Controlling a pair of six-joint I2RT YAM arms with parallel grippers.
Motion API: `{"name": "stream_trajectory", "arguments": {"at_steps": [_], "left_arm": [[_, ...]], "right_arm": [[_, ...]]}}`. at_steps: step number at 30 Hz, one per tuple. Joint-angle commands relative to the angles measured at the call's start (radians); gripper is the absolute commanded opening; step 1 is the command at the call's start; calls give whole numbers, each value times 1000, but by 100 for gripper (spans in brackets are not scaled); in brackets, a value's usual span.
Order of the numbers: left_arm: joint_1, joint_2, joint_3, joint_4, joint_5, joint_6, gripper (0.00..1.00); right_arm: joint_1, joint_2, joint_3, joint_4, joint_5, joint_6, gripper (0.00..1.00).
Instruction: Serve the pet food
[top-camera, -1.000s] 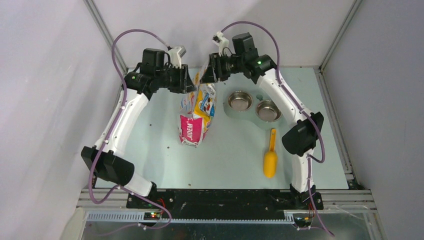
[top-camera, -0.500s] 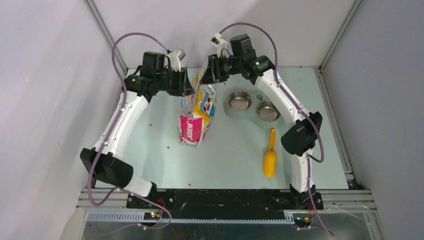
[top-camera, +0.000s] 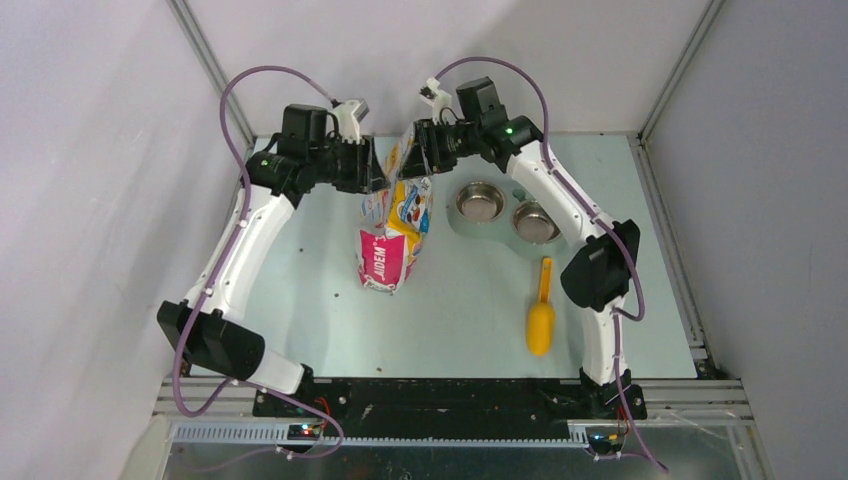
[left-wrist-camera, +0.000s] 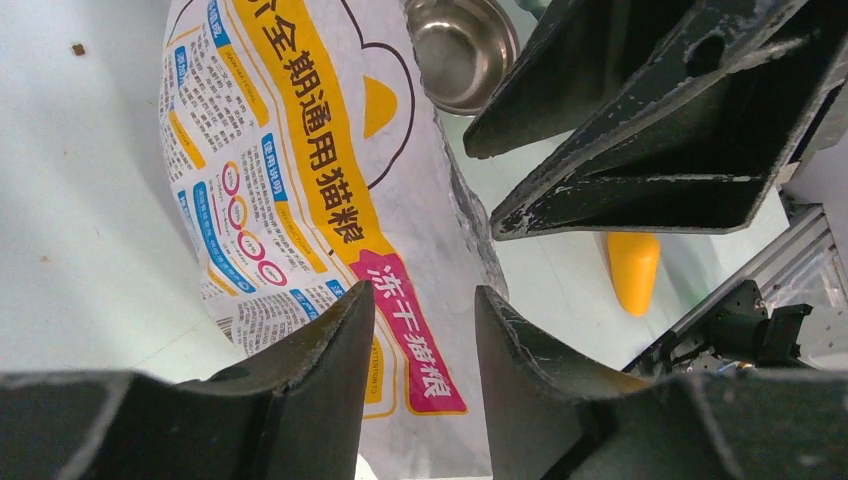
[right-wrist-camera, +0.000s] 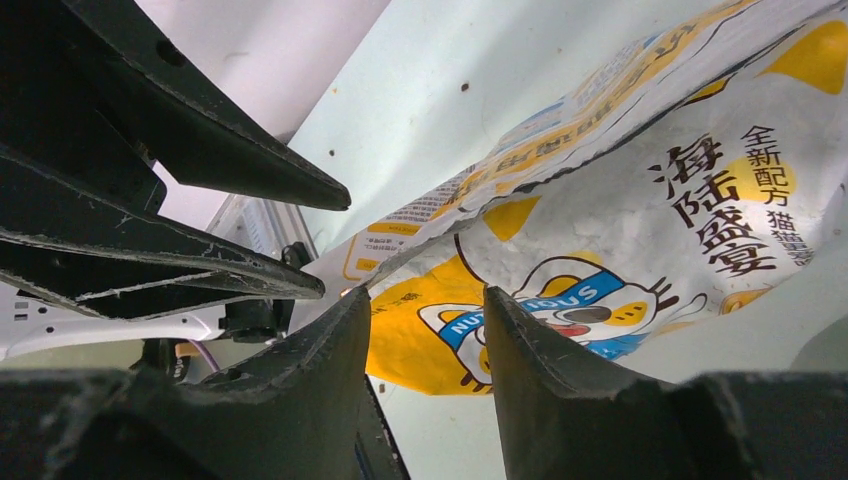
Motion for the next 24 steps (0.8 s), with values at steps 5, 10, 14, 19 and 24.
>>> {"name": "stream_trajectory", "arguments": {"at_steps": [5,10,14,19,24], "left_arm": [[-1,-59,-31,47,4,-13,50],[-1,-66,-38,49,7,-11,51],[-1,-65,-50,51,28,-11,51],[-1,-66,-63,54,32,-19,52],[-2,-68,-60,53,27,-18,52]], "right_arm": [[-8,21,-11,82,-116,37,47],[-6,26,2,96,-148,35,46],[-9,21,3,110,-184,37,50],[-10,28,0,134,-233,53,55],[-14,28,-4,131,-215,56,34]]}}
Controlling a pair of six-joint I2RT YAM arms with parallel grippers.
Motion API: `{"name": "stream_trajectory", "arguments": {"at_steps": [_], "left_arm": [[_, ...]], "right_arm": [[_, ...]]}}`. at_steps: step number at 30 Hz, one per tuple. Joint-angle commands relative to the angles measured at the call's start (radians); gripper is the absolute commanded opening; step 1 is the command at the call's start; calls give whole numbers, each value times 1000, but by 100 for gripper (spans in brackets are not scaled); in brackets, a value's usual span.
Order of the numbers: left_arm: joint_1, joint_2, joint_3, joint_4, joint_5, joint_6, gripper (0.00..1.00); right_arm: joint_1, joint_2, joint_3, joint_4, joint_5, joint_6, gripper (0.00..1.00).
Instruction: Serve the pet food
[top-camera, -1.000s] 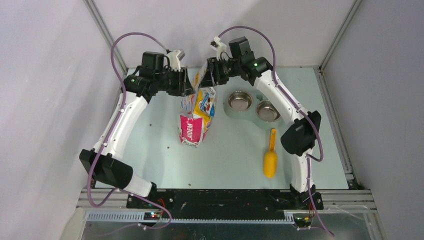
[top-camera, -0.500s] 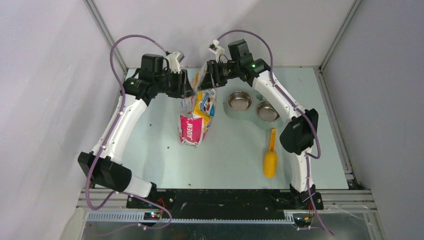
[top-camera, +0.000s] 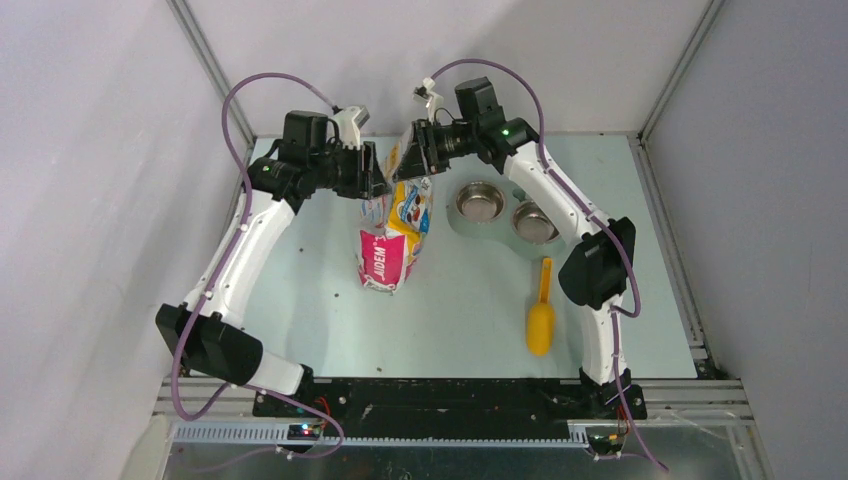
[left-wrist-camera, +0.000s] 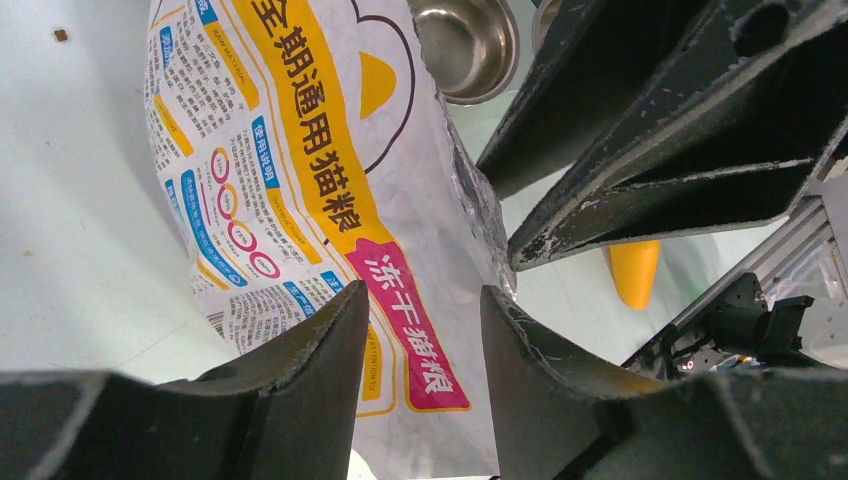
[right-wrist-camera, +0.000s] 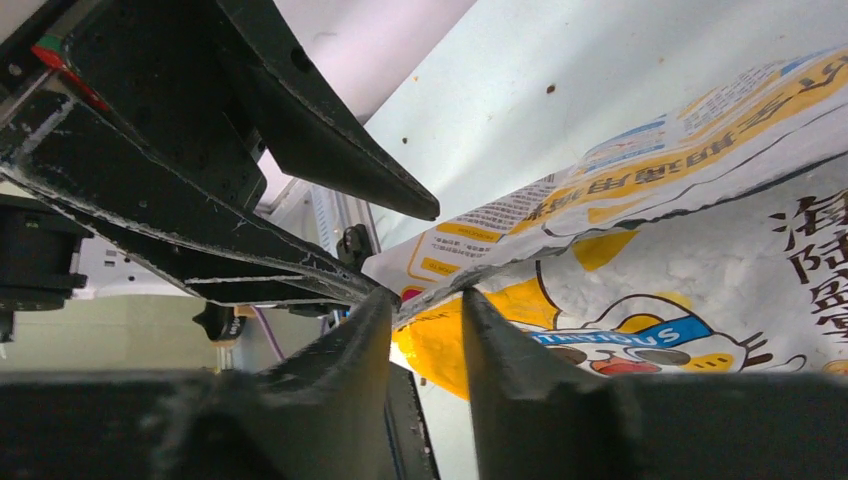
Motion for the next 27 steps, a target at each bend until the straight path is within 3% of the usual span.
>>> {"name": "stream_trajectory", "arguments": {"at_steps": [1,7,16,27], "left_arm": [[-1,-40,5,22,14,-16,52],[-1,-40,6,25,12,-15,52],[-1,-45,13,22,1,-9,53],[-2,-47,12,23,3,-7,55]], "right_arm": [[-8,3,7,33,-17,12,28],[-17,-13,-9,-3,63,-2,20],[-9,4,-11,-27,112,-5,18],[1,12,9,-15,75,-10,33]]}}
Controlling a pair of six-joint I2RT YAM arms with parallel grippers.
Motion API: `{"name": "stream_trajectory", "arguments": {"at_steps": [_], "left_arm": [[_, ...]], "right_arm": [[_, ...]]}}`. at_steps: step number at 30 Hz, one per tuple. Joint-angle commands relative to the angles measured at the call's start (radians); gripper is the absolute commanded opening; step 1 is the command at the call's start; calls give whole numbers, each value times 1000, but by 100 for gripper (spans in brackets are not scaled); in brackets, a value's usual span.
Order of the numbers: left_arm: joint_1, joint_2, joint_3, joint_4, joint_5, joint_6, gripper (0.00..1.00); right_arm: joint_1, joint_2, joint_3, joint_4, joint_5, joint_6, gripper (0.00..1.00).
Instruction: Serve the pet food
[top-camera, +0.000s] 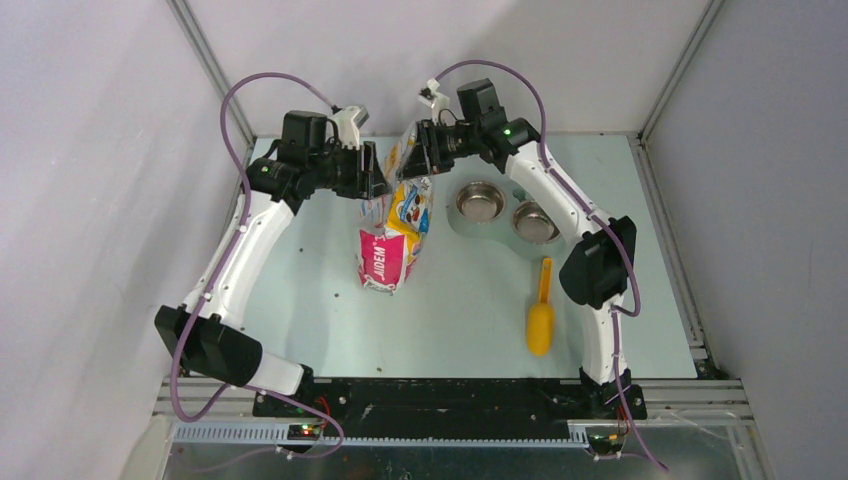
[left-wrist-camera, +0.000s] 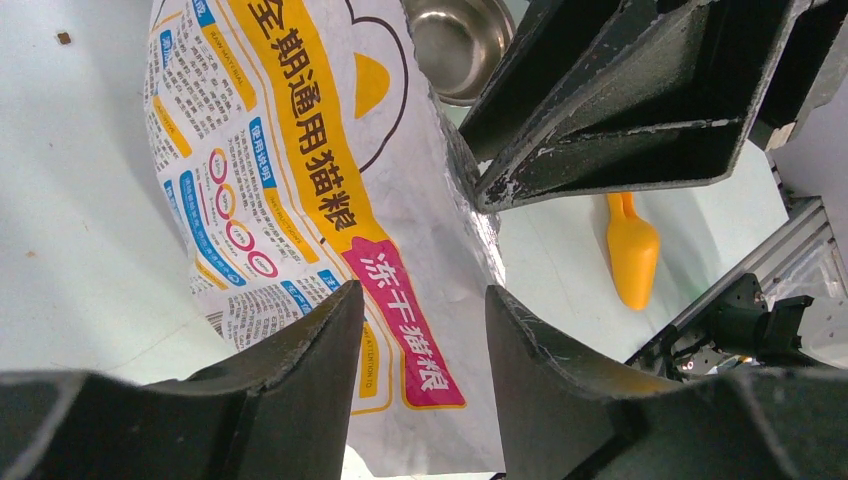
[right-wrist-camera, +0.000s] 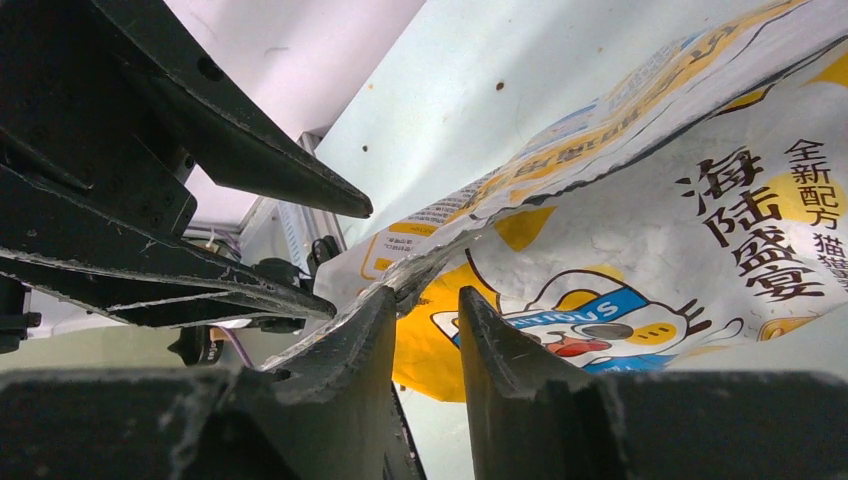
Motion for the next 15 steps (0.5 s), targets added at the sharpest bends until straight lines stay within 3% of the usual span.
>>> {"name": "stream_trajectory", "arguments": {"at_steps": [1,15], "left_arm": [[-1,-40,13,24,7,-7,55],[-1,-38,2,28,29,-7,55]], "right_arm": [[10,17,24,11,-15,-3,34],[48,37,80,-33,127,14,32]]}}
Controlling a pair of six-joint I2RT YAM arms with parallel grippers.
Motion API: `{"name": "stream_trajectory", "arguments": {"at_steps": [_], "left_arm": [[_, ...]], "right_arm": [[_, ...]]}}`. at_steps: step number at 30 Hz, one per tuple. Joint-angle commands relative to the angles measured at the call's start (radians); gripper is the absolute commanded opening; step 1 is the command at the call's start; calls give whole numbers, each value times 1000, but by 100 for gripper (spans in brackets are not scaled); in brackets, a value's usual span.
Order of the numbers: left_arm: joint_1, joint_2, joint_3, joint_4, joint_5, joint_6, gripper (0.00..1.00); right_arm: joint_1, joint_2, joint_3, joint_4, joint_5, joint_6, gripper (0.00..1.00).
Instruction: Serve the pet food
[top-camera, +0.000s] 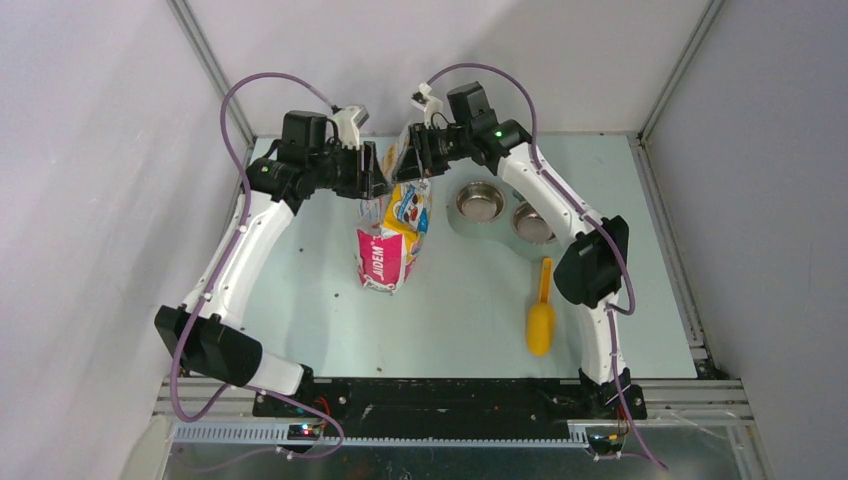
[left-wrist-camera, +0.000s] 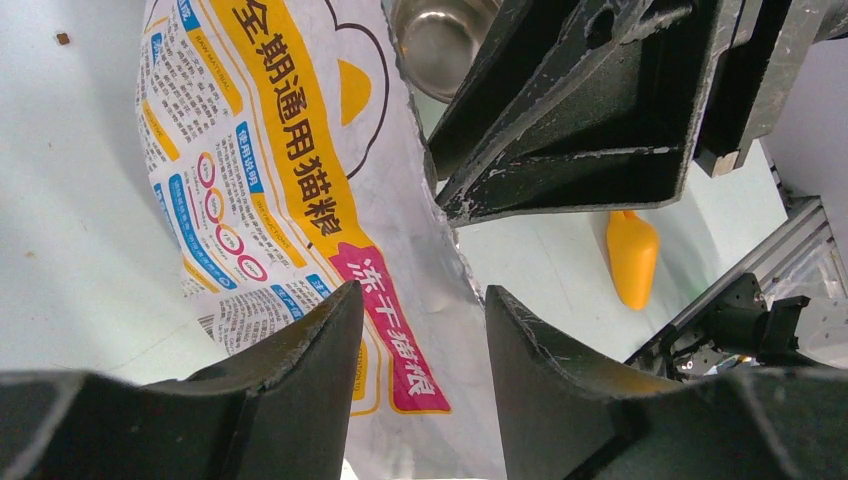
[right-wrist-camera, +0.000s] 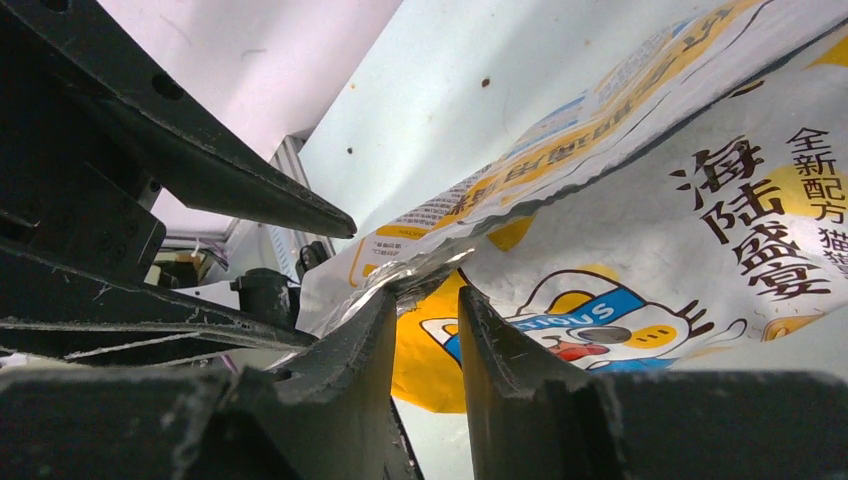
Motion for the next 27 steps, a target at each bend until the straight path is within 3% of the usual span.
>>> {"name": "stream_trajectory", "arguments": {"at_steps": [1,9,16,27], "left_arm": [[-1,-38,0,27,28,-7,55],[-1,-44,-9,17,45,-1,55],[-1,-52,-10,2,69,14,42],[-1,-55,-14,-10,78,29,31]], "right_arm": [[21,6,49,-12,70,6,32],[22,16,49,28,-11,28,36],[12,47,77,81,-78,77,36],[3,52,68,112,-107,111,36]]}}
